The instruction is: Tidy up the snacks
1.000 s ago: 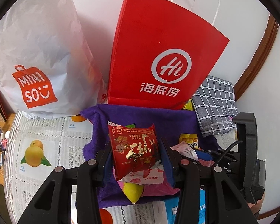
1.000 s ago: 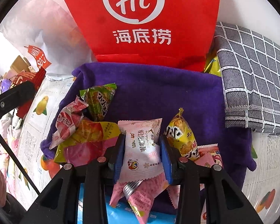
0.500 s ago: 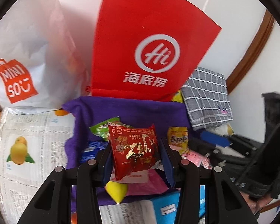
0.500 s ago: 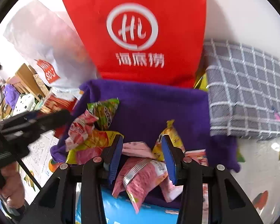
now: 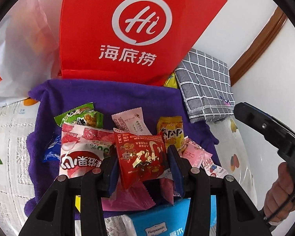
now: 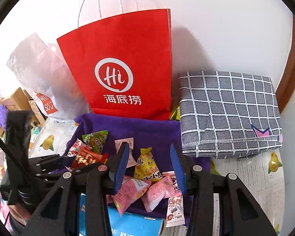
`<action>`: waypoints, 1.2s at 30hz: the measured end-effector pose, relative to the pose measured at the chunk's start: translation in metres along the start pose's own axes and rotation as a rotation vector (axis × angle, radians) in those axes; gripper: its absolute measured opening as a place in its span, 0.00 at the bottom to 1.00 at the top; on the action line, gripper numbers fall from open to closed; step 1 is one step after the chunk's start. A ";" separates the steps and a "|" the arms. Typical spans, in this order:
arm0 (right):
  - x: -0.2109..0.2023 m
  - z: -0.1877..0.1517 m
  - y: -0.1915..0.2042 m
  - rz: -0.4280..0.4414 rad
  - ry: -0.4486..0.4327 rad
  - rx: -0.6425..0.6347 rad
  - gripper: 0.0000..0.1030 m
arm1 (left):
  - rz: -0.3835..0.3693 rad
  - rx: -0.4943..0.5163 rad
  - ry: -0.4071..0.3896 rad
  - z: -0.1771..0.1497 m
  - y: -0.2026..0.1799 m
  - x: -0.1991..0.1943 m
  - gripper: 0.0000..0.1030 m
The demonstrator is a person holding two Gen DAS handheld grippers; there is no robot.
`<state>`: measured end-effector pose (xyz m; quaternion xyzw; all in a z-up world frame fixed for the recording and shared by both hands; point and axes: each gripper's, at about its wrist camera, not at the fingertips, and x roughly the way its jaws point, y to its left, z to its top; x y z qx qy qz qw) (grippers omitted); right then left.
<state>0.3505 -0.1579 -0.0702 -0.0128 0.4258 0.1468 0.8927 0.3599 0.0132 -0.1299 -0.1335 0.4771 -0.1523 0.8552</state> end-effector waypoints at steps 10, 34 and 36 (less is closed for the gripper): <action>0.007 -0.004 0.012 0.007 0.024 -0.030 0.42 | 0.065 -0.045 -0.005 0.001 0.010 0.003 0.46; -0.009 -0.002 0.014 -0.025 0.017 -0.014 0.45 | 0.106 -0.005 -0.073 0.008 0.002 -0.042 0.78; -0.012 -0.004 0.017 -0.039 0.015 -0.019 0.45 | 0.127 0.001 -0.070 0.007 0.000 -0.045 0.78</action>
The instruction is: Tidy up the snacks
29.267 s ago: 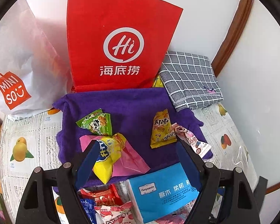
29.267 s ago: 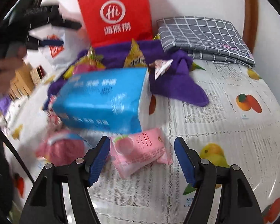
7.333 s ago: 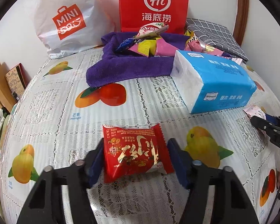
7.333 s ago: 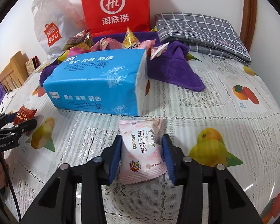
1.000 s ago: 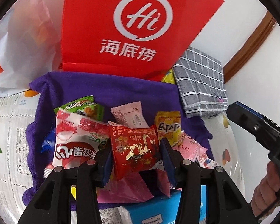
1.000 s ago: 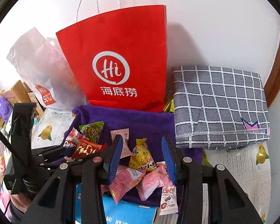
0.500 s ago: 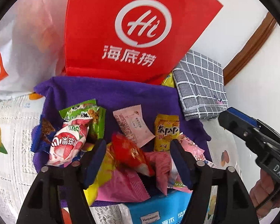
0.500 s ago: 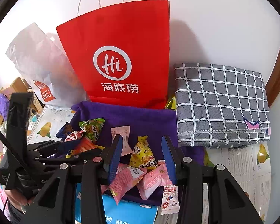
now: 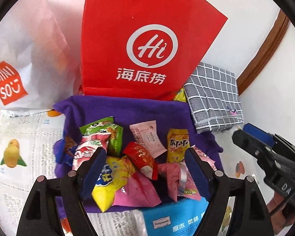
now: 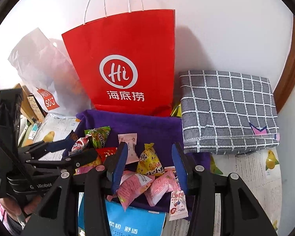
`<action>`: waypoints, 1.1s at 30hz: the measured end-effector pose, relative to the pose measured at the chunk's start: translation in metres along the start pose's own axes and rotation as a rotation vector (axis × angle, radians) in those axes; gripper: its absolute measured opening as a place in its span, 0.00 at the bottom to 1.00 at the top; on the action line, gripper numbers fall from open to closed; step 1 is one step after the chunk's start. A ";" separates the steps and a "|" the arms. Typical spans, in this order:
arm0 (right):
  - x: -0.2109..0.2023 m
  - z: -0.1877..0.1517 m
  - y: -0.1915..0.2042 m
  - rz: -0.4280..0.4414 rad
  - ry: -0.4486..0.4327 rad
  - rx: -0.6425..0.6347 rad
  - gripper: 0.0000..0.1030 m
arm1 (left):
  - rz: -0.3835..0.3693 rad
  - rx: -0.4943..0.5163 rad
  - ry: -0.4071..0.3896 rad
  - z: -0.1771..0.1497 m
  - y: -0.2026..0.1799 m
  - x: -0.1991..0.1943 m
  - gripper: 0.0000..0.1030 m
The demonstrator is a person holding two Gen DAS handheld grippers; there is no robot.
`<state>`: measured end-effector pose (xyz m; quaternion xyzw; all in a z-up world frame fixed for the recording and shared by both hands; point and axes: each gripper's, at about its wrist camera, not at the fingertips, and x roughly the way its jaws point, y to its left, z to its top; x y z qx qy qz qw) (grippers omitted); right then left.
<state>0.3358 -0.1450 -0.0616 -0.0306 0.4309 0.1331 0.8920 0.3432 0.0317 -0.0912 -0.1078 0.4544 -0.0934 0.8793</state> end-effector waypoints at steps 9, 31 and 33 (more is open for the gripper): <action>-0.028 -0.029 -0.002 -0.023 0.045 0.081 0.45 | 0.013 0.082 -0.017 -0.014 -0.022 -0.034 0.81; -0.163 -0.145 0.007 -0.162 -0.106 0.139 0.76 | 0.206 0.168 -0.191 -0.143 -0.073 -0.156 0.93; -0.177 -0.154 0.009 -0.176 -0.130 0.136 0.85 | 0.216 0.171 -0.207 -0.152 -0.079 -0.166 0.93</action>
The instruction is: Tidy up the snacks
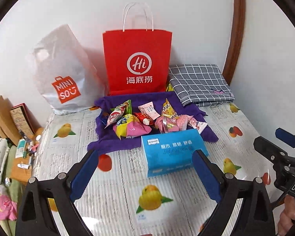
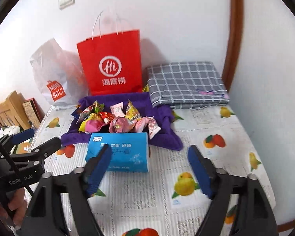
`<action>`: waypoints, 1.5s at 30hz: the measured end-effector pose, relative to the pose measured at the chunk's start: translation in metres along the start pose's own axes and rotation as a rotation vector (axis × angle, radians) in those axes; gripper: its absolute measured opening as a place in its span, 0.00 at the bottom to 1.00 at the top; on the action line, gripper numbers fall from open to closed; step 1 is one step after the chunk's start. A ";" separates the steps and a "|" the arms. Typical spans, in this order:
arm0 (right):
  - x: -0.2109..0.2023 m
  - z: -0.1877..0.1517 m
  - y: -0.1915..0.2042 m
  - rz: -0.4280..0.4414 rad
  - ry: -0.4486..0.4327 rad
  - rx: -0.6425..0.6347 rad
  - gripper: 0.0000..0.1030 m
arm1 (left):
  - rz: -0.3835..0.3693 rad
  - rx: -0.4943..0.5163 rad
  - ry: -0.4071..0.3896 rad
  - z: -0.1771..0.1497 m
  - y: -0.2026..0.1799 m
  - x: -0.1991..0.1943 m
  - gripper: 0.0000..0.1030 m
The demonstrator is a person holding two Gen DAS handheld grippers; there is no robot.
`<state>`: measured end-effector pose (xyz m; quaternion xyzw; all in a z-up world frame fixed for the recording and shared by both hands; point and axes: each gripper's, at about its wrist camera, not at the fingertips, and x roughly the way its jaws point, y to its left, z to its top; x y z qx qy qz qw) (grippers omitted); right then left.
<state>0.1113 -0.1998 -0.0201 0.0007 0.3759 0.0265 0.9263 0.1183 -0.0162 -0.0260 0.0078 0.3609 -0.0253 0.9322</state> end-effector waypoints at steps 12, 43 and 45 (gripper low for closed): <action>-0.067 -0.040 -0.008 0.027 -0.054 0.020 0.93 | 0.048 -0.011 -0.087 -0.034 -0.016 -0.067 0.94; -0.103 -0.069 -0.010 0.034 -0.095 0.015 0.93 | 0.071 -0.004 -0.154 -0.049 -0.029 -0.104 0.94; -0.103 -0.069 -0.011 0.034 -0.095 0.014 0.93 | 0.074 -0.002 -0.155 -0.049 -0.030 -0.103 0.94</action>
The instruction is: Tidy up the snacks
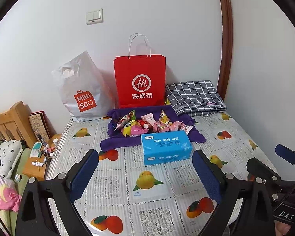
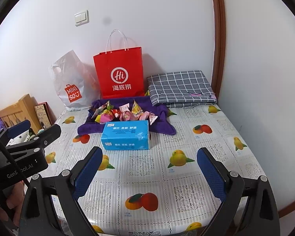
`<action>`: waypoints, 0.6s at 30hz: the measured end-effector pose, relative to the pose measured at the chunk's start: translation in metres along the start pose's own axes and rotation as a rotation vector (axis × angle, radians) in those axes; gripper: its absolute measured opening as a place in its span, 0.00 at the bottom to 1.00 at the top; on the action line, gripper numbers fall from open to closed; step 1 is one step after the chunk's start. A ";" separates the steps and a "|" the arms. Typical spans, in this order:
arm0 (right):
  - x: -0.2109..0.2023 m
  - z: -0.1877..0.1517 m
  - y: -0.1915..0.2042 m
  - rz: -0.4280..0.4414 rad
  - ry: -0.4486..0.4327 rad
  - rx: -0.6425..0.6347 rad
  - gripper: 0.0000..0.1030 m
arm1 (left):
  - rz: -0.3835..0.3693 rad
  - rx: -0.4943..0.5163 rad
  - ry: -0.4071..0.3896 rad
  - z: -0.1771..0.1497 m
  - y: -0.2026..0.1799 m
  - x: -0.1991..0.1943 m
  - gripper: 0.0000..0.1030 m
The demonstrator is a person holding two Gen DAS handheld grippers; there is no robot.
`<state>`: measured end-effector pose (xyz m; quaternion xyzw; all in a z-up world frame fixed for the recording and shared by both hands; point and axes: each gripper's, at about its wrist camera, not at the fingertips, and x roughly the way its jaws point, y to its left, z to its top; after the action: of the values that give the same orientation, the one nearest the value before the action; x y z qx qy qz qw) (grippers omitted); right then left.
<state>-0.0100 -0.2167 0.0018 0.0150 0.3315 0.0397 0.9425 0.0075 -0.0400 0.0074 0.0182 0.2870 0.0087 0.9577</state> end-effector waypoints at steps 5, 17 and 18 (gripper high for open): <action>0.000 -0.001 0.000 -0.002 0.000 0.004 0.93 | -0.002 -0.002 0.001 0.000 0.000 0.000 0.94; 0.000 -0.001 -0.001 0.001 -0.002 0.003 0.93 | -0.006 -0.005 0.006 0.000 0.002 0.001 0.94; 0.000 -0.001 0.000 0.002 -0.002 0.003 0.93 | -0.003 -0.006 0.008 0.000 0.003 0.001 0.94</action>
<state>-0.0104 -0.2171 0.0015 0.0166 0.3305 0.0400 0.9428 0.0081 -0.0366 0.0070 0.0147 0.2909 0.0083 0.9566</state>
